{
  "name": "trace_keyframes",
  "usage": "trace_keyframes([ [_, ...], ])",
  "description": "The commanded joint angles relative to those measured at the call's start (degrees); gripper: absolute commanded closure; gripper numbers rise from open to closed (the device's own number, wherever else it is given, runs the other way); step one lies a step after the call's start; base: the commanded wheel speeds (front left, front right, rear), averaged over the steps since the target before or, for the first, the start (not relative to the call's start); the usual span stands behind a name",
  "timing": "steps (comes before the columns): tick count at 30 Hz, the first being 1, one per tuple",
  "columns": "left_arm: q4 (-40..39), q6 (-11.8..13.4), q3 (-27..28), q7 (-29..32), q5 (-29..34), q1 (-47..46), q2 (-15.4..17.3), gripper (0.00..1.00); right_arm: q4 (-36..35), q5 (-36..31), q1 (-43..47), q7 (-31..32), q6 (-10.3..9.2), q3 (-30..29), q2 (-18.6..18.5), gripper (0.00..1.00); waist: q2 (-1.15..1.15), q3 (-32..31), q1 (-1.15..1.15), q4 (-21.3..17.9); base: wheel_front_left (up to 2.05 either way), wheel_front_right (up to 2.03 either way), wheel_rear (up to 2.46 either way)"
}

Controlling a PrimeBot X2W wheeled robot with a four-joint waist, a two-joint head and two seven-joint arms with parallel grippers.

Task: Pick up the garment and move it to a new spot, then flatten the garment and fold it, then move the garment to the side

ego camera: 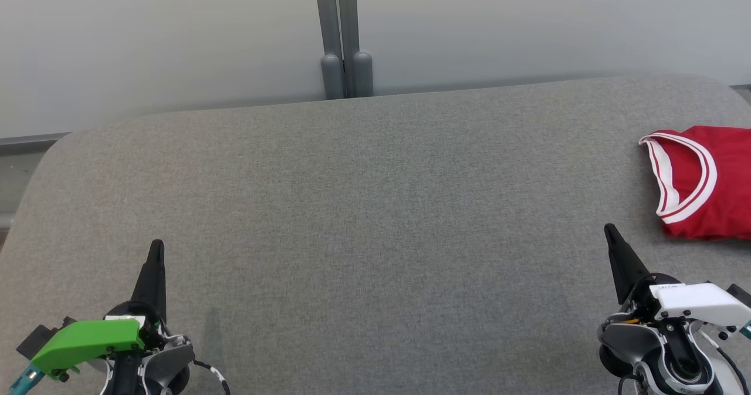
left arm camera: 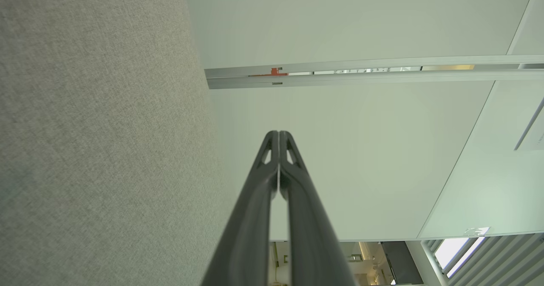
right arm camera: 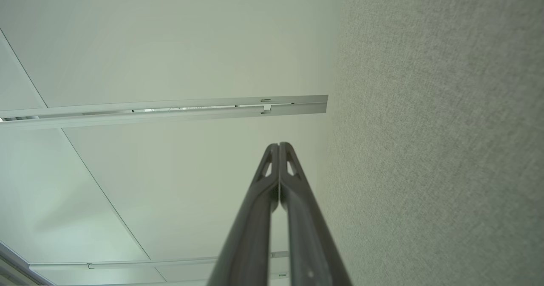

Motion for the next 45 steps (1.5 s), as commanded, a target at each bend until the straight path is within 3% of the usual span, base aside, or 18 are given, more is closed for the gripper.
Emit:
trace_keyframes([
  [1, -0.1, -0.3, 0.2, 0.2, 0.0, -0.7, 0.4, 1.0, 0.1, 0.4, -0.3, 0.2, 0.04, -0.1, -0.1, 1.0, 0.0, 0.0, 0.0, 0.0, 0.0, 0.0, 0.0],
  [45, -0.1, -0.3, 0.1, 0.2, 0.0, -0.7, 0.4, 1.0, 0.1, 0.4, -0.3, 0.2, 0.04, -0.1, -0.1, 1.0, 0.0, 0.0, 0.0, 0.0, 0.0, 0.0, 0.0],
])
